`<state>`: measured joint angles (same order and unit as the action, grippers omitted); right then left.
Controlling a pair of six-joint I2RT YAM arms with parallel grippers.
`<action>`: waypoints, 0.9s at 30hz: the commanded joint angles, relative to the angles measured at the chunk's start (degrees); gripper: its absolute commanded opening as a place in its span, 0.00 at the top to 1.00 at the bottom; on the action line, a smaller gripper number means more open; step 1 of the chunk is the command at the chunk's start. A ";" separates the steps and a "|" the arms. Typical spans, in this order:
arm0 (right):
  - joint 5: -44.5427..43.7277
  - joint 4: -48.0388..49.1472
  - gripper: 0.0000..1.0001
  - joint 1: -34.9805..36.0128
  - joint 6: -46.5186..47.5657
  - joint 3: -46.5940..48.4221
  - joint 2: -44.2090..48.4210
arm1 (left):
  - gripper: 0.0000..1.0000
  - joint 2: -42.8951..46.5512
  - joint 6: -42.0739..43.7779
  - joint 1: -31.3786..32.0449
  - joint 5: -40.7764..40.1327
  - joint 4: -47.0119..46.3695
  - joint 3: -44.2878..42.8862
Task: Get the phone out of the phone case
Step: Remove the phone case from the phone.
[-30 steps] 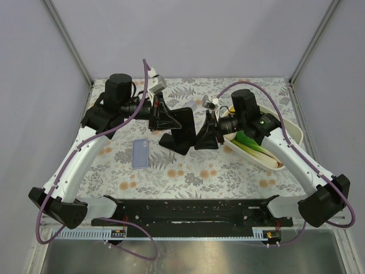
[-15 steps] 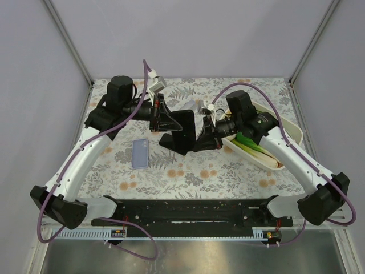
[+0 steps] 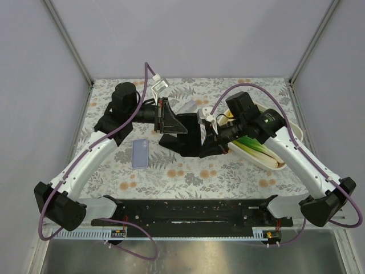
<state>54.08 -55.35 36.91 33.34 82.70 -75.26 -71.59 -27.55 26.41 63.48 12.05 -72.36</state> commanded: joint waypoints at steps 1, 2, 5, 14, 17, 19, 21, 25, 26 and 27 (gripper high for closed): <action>4.80 -3.61 1.00 4.93 12.09 5.54 5.65 | 1.00 -3.90 -14.98 -1.37 -11.98 -11.79 2.39; 4.63 -4.32 1.00 5.10 12.62 5.81 5.92 | 1.00 -4.08 -15.68 -1.45 -12.24 -11.79 2.48; 4.01 -5.90 1.00 5.89 13.85 6.86 6.36 | 1.00 -5.40 -18.23 -1.63 -12.24 -13.81 2.57; 3.05 -7.75 1.00 7.57 14.48 9.68 4.78 | 1.00 -6.72 -22.37 -1.72 -12.42 -16.71 6.35; 0.16 -3.82 1.00 7.57 9.49 8.72 4.60 | 1.00 -6.37 -21.67 -1.80 -11.54 -17.50 6.35; -5.10 0.31 1.00 7.39 5.27 7.75 5.04 | 1.00 -5.84 -20.62 -2.24 -10.14 -17.42 6.18; -8.36 4.61 0.97 6.61 0.87 6.00 5.65 | 1.00 -5.05 -18.69 -2.42 -8.65 -17.16 5.83; -9.44 12.80 0.64 1.43 -10.55 2.92 6.44 | 1.00 -2.42 -11.05 -2.77 -6.45 -14.87 5.04; -8.83 14.38 0.58 -0.15 -13.02 2.56 6.45 | 1.00 -1.80 -9.03 -3.03 -5.83 -13.47 4.77; -8.56 15.79 0.52 -1.73 -15.30 2.12 6.36 | 1.00 -1.19 -7.79 -3.21 -5.13 -13.29 4.60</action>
<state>47.53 -50.26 40.42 30.96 86.04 -70.19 -77.87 -42.09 24.01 53.74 0.75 -64.05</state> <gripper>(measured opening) 0.390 0.197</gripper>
